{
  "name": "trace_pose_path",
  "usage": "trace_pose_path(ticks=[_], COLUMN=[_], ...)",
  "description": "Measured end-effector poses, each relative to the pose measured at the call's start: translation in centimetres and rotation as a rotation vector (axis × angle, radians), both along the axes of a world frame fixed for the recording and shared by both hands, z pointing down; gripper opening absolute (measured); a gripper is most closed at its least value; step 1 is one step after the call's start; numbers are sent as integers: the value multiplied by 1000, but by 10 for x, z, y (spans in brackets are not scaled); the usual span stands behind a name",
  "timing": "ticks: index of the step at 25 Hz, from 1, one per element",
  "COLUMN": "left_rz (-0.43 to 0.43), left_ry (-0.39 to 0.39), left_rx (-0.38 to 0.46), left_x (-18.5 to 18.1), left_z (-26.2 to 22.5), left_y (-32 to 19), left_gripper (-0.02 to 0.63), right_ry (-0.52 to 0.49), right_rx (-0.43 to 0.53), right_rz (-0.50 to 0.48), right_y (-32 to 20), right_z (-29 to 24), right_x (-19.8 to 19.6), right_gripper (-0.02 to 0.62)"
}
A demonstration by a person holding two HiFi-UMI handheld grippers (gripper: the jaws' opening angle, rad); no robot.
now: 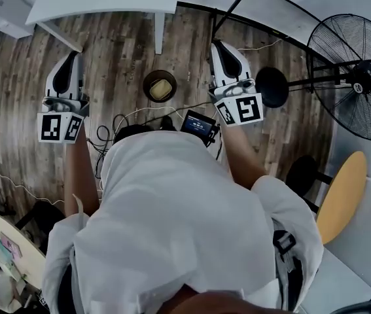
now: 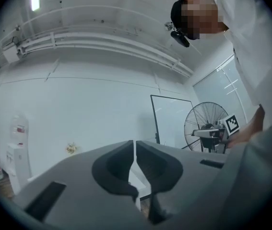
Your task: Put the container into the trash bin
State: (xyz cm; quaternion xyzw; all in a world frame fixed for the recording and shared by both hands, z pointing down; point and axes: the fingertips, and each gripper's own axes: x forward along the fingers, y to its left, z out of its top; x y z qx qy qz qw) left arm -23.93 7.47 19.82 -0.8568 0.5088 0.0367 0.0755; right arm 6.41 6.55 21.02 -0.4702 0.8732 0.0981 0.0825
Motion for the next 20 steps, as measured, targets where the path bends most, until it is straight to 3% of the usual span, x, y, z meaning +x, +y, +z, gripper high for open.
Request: trace_pose_path(ticks=[6, 17, 20], left_rz=[16, 70, 60], left_ry=[66, 4, 24], left_rx=[-87, -148, -161], left_x=[-10, -20, -20], left_z=[34, 64, 75], left_y=[31, 109, 125], left_gripper=[15, 15, 15], right_ry=[7, 65, 75], right_rx=[-41, -144, -169], right_rz=[30, 35, 26], right_y=[27, 107, 128], right_z=[21, 46, 56], right_x=[-22, -68, -68], right_gripper=[38, 38, 38])
